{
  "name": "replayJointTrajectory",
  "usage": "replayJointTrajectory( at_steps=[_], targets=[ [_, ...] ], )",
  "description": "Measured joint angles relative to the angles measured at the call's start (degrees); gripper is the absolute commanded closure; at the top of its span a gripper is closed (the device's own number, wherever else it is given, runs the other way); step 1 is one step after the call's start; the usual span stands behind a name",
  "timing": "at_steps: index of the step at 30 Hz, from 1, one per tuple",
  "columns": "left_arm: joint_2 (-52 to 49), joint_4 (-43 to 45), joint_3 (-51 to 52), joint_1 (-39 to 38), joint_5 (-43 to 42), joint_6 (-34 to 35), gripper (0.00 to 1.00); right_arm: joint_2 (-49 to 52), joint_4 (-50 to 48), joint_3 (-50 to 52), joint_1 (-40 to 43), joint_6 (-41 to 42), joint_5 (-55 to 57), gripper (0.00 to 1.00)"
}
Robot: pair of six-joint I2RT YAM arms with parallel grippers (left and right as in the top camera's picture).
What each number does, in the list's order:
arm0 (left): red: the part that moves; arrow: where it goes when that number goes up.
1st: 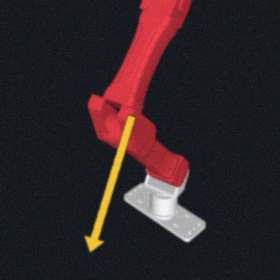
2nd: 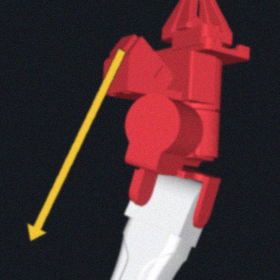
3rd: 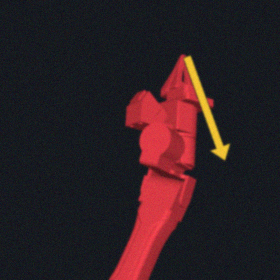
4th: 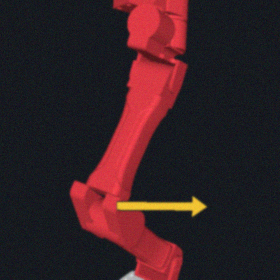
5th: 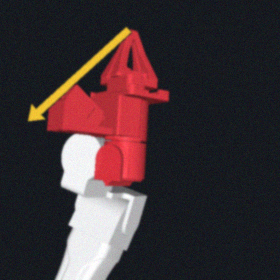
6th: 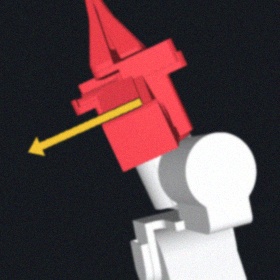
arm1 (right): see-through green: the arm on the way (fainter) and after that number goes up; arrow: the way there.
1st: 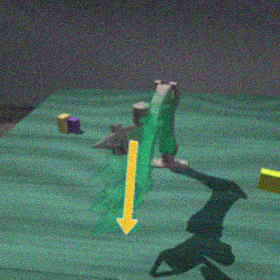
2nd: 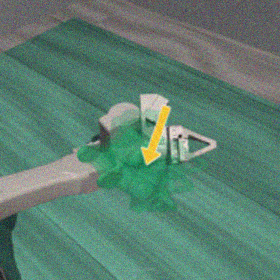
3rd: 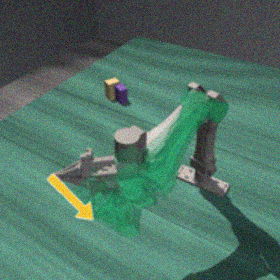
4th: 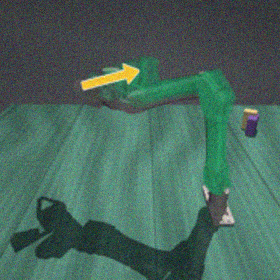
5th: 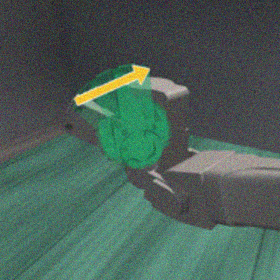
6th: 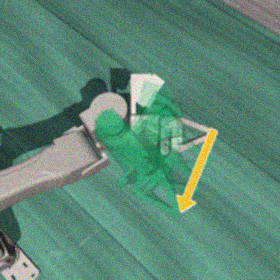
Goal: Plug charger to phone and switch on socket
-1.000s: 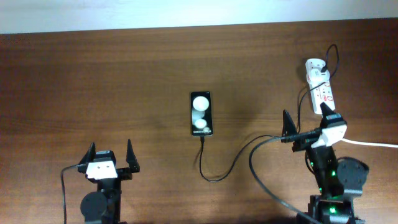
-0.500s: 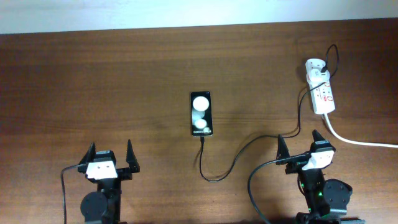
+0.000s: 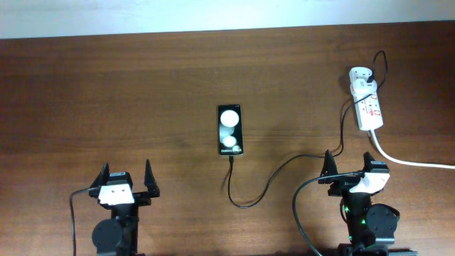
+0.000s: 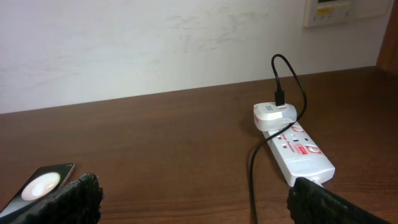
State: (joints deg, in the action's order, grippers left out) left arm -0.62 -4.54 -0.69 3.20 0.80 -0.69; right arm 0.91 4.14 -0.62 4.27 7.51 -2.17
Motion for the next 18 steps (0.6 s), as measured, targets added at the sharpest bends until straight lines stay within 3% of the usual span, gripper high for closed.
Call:
replayJointTrajectory(
  at_steps=[18],
  targets=[
    [0.0,0.0,0.0,0.0,0.0,0.0,0.01,0.0,0.0,0.0,0.0,-1.3,0.0,0.01]
  ],
)
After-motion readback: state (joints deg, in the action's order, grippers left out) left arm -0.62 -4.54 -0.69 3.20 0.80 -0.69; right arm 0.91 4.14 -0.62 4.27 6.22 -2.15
